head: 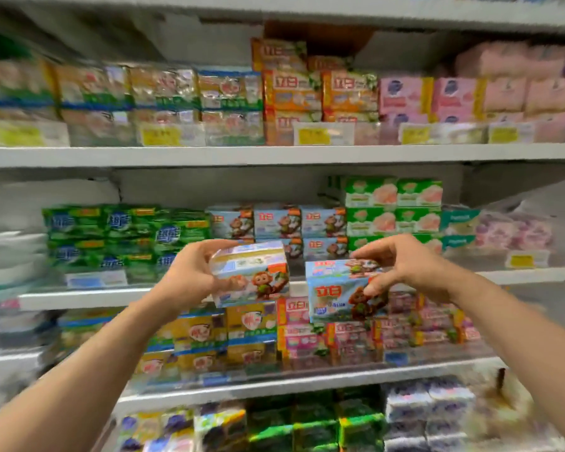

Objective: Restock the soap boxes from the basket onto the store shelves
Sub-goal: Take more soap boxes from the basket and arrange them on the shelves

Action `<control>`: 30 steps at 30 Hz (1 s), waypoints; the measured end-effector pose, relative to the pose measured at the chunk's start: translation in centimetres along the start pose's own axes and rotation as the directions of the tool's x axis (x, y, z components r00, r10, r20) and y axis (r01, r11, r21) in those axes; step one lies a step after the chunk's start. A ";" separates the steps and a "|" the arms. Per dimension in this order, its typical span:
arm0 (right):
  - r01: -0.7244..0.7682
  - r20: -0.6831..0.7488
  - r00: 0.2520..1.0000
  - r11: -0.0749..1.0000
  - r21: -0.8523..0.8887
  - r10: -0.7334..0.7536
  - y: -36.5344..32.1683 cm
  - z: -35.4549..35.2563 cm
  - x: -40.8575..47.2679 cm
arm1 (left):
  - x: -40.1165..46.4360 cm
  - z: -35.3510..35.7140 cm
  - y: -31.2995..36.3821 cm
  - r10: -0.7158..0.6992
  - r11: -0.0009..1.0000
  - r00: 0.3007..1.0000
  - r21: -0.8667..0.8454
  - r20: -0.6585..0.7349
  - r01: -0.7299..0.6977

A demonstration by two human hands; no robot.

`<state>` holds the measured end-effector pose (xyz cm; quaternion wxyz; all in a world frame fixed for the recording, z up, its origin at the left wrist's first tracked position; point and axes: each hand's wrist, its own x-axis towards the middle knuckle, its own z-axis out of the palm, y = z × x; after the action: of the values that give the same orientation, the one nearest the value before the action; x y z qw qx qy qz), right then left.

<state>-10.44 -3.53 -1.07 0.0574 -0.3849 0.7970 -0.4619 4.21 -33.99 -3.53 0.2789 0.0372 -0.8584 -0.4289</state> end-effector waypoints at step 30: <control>-0.190 -0.202 0.957 0.976 0.111 0.209 8.3 -5.0 14.4 | 14.6 5.6 -3.5 0.059 0.640 0.939 0.710 0.338 -0.295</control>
<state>-27.38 -7.36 -0.88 0.0356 -0.2479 0.8115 -0.5279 -11.55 -36.63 -2.36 0.1538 0.0019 -0.9881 -0.0070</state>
